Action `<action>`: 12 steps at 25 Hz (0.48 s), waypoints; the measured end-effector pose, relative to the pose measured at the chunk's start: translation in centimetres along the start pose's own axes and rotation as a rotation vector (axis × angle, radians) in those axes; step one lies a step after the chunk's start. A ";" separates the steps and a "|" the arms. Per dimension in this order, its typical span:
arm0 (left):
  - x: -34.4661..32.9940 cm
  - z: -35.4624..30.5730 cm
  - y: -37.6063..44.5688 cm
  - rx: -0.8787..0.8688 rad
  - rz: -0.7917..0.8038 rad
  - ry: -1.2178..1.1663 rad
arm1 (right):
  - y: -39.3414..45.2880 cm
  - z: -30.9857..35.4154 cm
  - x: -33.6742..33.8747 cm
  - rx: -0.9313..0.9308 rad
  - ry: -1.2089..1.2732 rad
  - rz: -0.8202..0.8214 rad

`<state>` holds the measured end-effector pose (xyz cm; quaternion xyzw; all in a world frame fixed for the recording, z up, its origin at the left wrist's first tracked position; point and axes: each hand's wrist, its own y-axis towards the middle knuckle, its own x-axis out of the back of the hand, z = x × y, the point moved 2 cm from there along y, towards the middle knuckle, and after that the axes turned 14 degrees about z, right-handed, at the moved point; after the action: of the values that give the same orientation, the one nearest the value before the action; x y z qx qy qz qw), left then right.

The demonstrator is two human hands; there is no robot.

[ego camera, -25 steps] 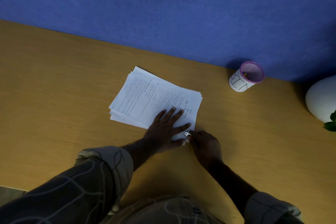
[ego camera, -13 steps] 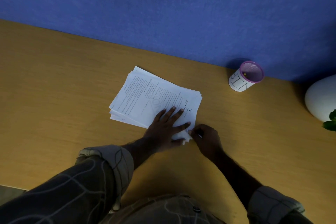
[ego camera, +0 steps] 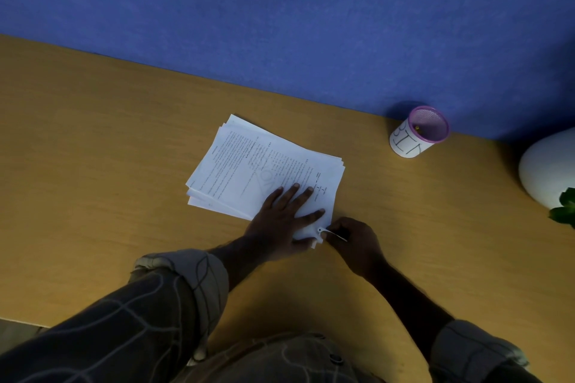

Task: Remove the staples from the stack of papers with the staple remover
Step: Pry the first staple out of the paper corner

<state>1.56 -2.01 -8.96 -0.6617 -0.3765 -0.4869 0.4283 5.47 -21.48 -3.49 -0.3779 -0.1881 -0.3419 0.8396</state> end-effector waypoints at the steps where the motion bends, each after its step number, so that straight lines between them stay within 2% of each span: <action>1: 0.1 0.0 -0.1 -0.001 -0.004 -0.001 | -0.2 0.1 -0.2 0.000 0.008 -0.017; 12: 0.5 -0.2 -0.2 -0.002 -0.006 -0.015 | -0.9 0.3 -2.3 0.093 -0.207 -0.198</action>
<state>1.47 -2.13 -8.42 -0.6644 -0.3812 -0.4837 0.4234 3.26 -20.69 -4.14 -0.3516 -0.3258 -0.3733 0.7943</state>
